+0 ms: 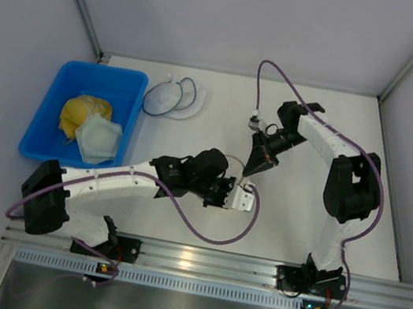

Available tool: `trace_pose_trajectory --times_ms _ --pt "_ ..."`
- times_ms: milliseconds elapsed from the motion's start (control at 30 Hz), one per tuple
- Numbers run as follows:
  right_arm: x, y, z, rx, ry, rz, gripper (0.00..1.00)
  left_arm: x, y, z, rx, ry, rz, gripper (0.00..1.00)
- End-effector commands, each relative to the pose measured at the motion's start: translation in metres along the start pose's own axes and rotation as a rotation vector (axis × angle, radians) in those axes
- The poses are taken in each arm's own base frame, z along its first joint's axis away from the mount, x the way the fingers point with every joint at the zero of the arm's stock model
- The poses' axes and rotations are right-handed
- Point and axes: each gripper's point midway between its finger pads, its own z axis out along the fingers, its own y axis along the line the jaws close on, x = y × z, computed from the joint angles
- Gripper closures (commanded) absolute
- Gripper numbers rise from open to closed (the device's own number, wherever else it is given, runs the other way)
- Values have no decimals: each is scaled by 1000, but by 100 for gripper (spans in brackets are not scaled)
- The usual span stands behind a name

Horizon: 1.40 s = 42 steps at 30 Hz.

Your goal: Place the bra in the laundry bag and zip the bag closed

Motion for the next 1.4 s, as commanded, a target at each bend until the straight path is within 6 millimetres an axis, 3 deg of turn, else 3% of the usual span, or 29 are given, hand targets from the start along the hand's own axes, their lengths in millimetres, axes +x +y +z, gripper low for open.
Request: trace_pose_trajectory --times_ms 0,67,200,233,267,400,467,567,767,867,933,1100,1200,1233,1267,1333,1367 --pt "-43 -11 -37 57 -193 -162 100 9 -54 -12 196 85 -117 78" --pt "-48 -11 -42 55 -235 -167 100 -18 -28 -17 116 54 -122 65" --pt "-58 -26 -59 83 -326 -144 100 -54 17 -35 0 -18 -149 19" --pt "-61 -31 -63 93 -344 -123 100 -55 30 -41 -31 -23 -172 2" --pt "-65 -40 -76 106 -386 -105 100 -66 42 -49 -62 -49 -177 2" --pt "-85 -82 -119 166 -584 -18 100 -66 82 -72 -164 -80 -298 2" --pt "-97 -110 -161 218 -734 25 100 -56 106 -86 -223 -87 -390 2" --pt "-110 -141 -209 266 -899 82 100 -39 131 -102 -309 -80 -483 2" --pt "-128 -196 -289 328 -1195 183 100 4 167 -124 -429 -63 -709 2" --pt "-129 -218 -306 315 -1294 266 100 26 179 -137 -460 -71 -812 2" --pt "-136 -218 -311 287 -1306 265 100 40 187 -145 -489 -73 -871 2" --pt "-136 -226 -267 200 -1198 336 100 63 193 -153 -505 -73 -963 2" --pt "-134 -219 -250 157 -1190 341 100 71 193 -152 -504 -72 -1000 2" --pt "-134 -214 -253 167 -1207 322 100 73 192 -152 -506 -72 -1010 2" --pt "-133 -215 -253 179 -1213 323 81 74 192 -152 -506 -72 -1010 2" --pt "-132 -212 -259 207 -1229 318 64 79 193 -150 -519 -65 -1054 2" --pt "-130 -210 -264 212 -1240 318 49 81 193 -150 -527 -58 -1068 2"
